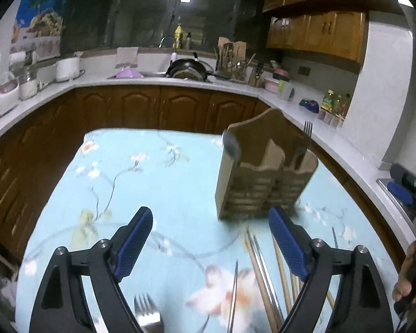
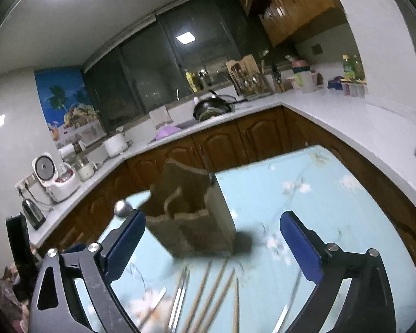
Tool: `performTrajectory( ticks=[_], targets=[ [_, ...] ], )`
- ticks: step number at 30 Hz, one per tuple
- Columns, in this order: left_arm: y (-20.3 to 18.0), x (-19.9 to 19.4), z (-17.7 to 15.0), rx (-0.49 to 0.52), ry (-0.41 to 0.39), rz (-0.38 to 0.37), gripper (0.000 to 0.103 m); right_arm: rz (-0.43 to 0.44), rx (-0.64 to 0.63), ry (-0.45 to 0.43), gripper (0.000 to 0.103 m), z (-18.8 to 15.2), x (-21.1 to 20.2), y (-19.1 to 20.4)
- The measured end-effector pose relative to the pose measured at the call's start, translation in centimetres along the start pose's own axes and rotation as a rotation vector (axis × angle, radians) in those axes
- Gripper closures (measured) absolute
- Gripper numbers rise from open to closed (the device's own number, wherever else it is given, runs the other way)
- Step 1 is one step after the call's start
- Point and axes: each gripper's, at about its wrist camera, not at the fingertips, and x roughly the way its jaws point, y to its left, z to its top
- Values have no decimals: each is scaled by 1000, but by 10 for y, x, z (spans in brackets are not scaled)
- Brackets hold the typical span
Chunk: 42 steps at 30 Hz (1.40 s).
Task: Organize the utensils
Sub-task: 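Move both open grippers back down to the remaining utensils, then close the left gripper on a metal knife while the right gripper grasps a wooden chopstick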
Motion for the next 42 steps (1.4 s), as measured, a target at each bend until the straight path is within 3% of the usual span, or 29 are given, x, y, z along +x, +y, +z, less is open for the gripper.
performTrajectory(
  ticks=[16, 30, 37, 40, 42],
  targets=[
    [11, -47, -56, -79, 106, -26, 18, -74, 57, 133, 4, -87, -26, -20],
    [15, -47, -62, -89, 166, -21, 18, -95, 51, 172, 4, -93, -16, -24],
    [8, -19, -59, -77, 228, -11, 18, -102, 18, 200, 5, -86, 2, -20],
    [5, -9, -56, -52, 254, -15, 20, -105, -12, 225, 15, -84, 15, -15],
    [0, -1, -52, -26, 266, -16, 23, -101, -23, 256, 30, -84, 26, -13]
  ],
)
